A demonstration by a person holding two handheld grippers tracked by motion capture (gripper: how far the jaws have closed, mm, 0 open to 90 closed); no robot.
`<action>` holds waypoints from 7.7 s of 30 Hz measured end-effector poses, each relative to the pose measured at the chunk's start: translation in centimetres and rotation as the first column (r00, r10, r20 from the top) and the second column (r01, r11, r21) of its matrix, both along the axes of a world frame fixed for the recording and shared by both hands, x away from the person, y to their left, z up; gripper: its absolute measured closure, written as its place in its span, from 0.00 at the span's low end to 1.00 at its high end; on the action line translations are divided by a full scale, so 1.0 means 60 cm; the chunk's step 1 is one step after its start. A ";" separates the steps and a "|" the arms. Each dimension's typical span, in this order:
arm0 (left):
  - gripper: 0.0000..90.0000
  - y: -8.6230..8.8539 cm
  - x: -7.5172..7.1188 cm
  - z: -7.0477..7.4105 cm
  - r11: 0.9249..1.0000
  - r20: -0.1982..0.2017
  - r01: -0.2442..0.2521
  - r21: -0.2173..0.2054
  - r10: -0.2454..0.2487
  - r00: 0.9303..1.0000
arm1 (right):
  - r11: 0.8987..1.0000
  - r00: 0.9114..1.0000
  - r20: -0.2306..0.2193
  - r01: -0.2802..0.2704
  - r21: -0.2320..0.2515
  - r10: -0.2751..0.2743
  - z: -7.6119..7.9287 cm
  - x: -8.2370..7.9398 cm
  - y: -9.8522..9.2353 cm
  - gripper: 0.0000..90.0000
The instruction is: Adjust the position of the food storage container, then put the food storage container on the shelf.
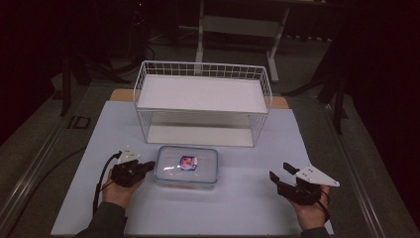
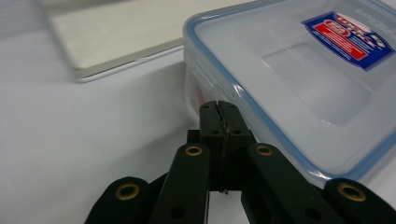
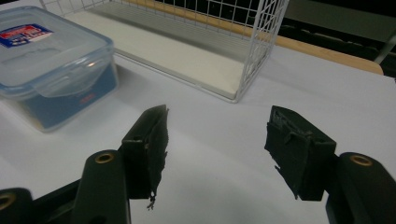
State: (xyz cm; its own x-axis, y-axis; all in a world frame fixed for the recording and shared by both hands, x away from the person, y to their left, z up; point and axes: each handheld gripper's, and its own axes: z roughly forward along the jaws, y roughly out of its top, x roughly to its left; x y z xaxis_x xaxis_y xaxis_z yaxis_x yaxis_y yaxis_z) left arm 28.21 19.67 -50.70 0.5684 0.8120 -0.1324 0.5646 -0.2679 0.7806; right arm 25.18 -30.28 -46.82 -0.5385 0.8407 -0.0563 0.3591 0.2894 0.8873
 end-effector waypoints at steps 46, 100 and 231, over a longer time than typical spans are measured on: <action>0.59 -0.041 0.002 0.031 0.985 0.062 -0.013 -0.172 0.024 0.998 | 0.994 0.992 -0.064 -0.110 0.012 0.110 -0.007 0.020 0.042 0.43; 0.36 -0.059 0.054 -0.018 0.922 -0.240 0.042 -0.384 -0.144 0.960 | 0.872 0.777 -0.500 -0.127 0.472 0.383 -0.081 0.144 0.119 0.34; 0.57 -0.050 -0.033 0.141 0.912 0.061 0.155 -0.381 -0.142 0.988 | 0.880 0.912 -0.182 -0.277 0.385 0.367 0.094 0.051 0.132 0.54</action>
State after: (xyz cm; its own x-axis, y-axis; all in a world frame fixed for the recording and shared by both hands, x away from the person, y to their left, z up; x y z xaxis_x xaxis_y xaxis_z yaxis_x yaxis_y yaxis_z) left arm 26.24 16.66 -42.21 0.6876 0.6083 -0.3965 0.5148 -0.0234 0.8570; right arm 28.26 -22.38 -41.18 -0.7410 0.5597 0.3710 0.5152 0.1193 0.8488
